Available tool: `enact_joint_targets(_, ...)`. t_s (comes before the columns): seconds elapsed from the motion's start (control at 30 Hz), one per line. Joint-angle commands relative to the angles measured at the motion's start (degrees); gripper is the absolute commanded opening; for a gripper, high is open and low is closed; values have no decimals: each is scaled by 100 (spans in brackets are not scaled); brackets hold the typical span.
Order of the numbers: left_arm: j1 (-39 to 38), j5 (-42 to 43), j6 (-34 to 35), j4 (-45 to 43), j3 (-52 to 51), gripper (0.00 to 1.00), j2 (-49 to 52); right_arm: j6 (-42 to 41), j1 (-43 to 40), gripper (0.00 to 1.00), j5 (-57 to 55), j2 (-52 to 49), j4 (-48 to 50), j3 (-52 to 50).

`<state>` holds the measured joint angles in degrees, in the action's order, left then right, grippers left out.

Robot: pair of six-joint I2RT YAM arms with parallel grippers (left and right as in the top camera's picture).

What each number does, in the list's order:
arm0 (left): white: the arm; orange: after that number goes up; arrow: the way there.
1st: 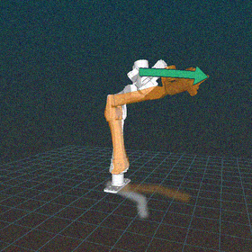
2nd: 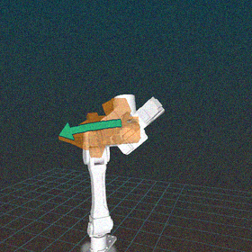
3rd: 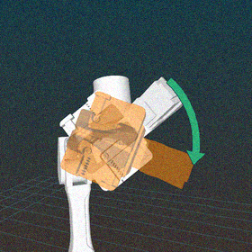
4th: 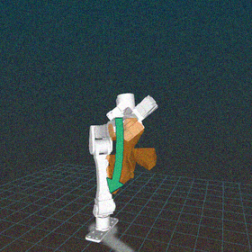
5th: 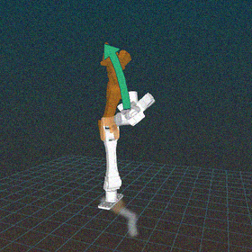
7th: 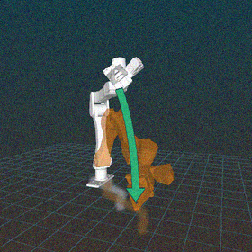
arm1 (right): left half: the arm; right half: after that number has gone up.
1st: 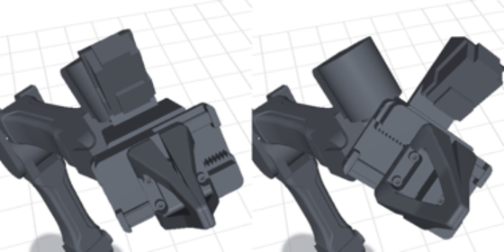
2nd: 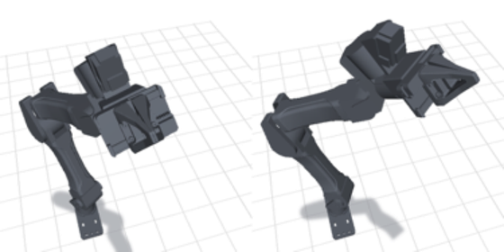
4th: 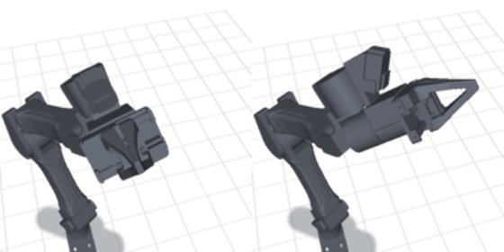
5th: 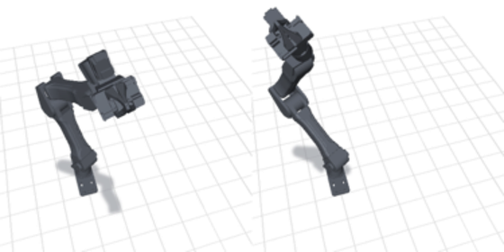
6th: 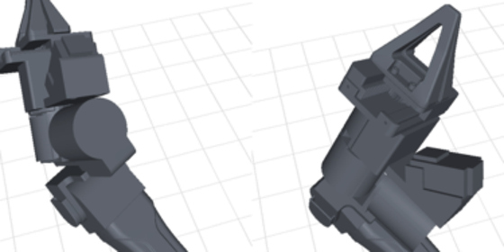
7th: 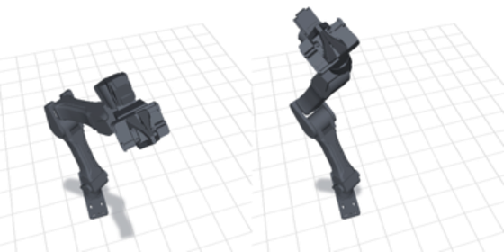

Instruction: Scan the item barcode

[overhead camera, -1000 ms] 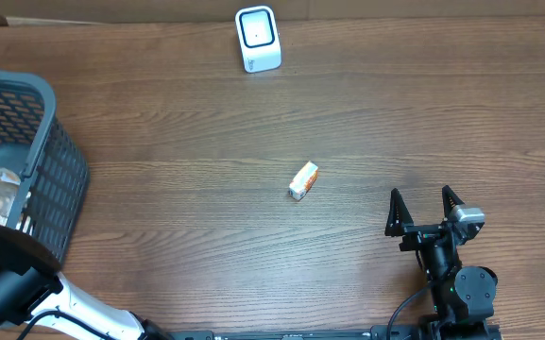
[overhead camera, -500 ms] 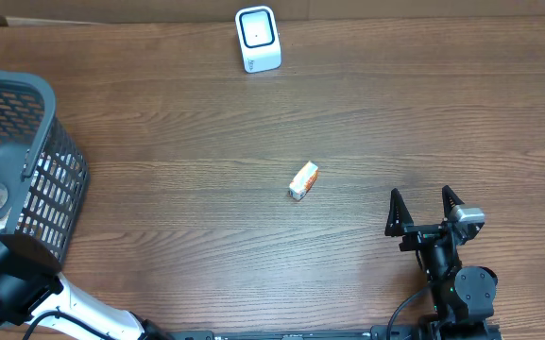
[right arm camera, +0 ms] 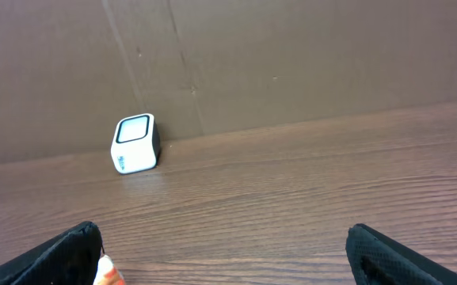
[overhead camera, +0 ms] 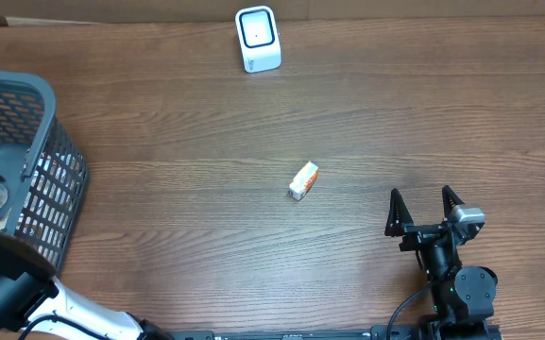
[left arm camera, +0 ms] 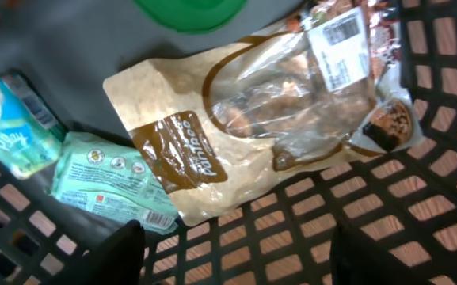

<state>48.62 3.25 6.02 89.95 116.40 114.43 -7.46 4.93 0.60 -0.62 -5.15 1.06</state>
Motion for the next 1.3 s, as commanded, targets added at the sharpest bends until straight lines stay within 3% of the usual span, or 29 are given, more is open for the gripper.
enact_joint_targets(0.0,452,496,-286,-96,-251,59,-142,2,31,100,-48,46,31,-59)
enact_joint_targets(0.23,761,1690,-890,-616,-1023,59,-142,2,31,100,-48,46,31,-59)
enact_joint_targets(0.4,761,1711,-905,-1255,-1768,59,-142,2,31,100,-46,46,31,-59)
enact_joint_targets(0.7,772,1121,-511,-2323,-2739,70,-142,2,31,100,-48,46,31,-59)
enact_joint_targets(1.07,726,92,168,-2470,-2968,70,-140,2,31,100,-48,46,31,-59)
enact_joint_targets(1.27,686,63,195,-2868,-3180,70,-140,2,31,100,-46,46,31,-59)
